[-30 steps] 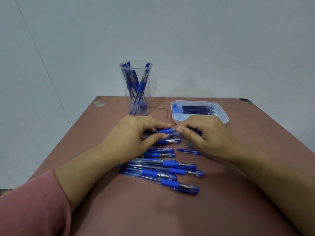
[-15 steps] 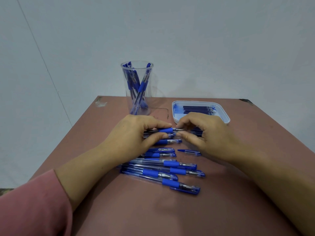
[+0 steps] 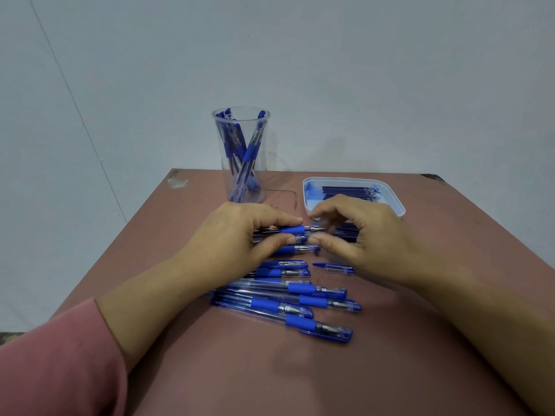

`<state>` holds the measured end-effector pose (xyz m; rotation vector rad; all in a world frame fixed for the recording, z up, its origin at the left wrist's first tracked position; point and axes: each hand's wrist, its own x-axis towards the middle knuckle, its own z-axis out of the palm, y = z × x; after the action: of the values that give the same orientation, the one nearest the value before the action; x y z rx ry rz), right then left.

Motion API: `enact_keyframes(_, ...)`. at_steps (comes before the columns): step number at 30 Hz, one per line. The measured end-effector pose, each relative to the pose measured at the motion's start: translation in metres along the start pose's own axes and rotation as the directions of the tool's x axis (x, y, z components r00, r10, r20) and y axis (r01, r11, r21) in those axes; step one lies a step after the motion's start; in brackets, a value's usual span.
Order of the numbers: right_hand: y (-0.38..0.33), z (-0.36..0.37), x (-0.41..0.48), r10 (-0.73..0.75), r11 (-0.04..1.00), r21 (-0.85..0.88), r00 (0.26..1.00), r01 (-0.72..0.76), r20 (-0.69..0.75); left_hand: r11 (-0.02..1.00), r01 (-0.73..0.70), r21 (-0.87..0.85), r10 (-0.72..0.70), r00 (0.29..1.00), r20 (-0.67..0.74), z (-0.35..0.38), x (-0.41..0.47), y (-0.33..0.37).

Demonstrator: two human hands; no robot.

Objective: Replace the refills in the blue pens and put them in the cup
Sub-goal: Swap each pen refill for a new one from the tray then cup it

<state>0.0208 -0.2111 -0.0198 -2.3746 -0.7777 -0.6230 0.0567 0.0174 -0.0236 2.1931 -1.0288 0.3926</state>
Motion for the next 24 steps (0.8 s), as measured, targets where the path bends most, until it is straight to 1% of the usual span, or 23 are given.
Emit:
enact_keyframes(3,-0.001,0.002,0.000,-0.033,0.999,-0.028,0.999,0.032,-0.007,1.000,-0.011,0.005,0.011,1.000,-0.012,0.001,-0.001,0.000)
enact_keyframes(6,-0.002,0.004,0.001,-0.020,1.000,-0.017,0.999,0.020,-0.025,0.999,-0.029,0.022,0.030,0.999,-0.035,0.001,0.000,0.000)
enact_keyframes(8,-0.003,0.004,0.001,-0.002,1.000,0.003,1.000,0.002,-0.018,0.999,-0.032,0.023,0.033,0.999,-0.037,0.001,0.000,0.000)
enact_keyframes(10,-0.004,0.002,0.002,0.052,0.998,0.045,0.999,-0.052,0.007,0.999,-0.019,0.029,0.020,1.000,-0.024,0.001,0.000,0.000)
enact_keyframes(12,-0.003,-0.004,0.001,0.114,0.992,0.057,0.992,-0.117,0.054,0.998,0.003,0.060,-0.001,1.000,-0.023,-0.001,0.001,-0.002)
enact_keyframes(15,0.002,-0.019,-0.005,0.187,0.982,-0.031,0.968,-0.185,0.168,0.995,0.035,0.097,-0.031,0.999,-0.041,-0.004,0.003,-0.006)
enact_keyframes(16,0.003,-0.024,-0.008,0.212,0.977,-0.074,0.951,-0.201,0.226,0.994,0.039,0.103,-0.035,0.999,-0.041,-0.005,0.003,-0.006)
enact_keyframes(18,0.002,-0.030,-0.010,0.268,0.961,-0.162,0.892,-0.223,0.363,0.994,0.047,0.101,-0.043,0.998,-0.041,-0.006,0.003,-0.007)
enact_keyframes(20,-0.001,-0.031,-0.011,0.290,0.953,-0.213,0.849,-0.215,0.441,0.994,0.049,0.097,-0.045,0.998,-0.038,-0.005,0.003,-0.007)
enact_keyframes(22,-0.001,-0.028,-0.010,0.307,0.949,-0.213,0.839,-0.233,0.450,0.994,0.041,0.098,-0.038,0.999,-0.032,-0.004,0.003,-0.008)
enact_keyframes(24,0.001,-0.027,-0.009,0.336,0.942,-0.157,0.857,-0.297,0.391,0.995,0.031,0.097,-0.029,0.999,-0.028,-0.005,0.003,-0.008)
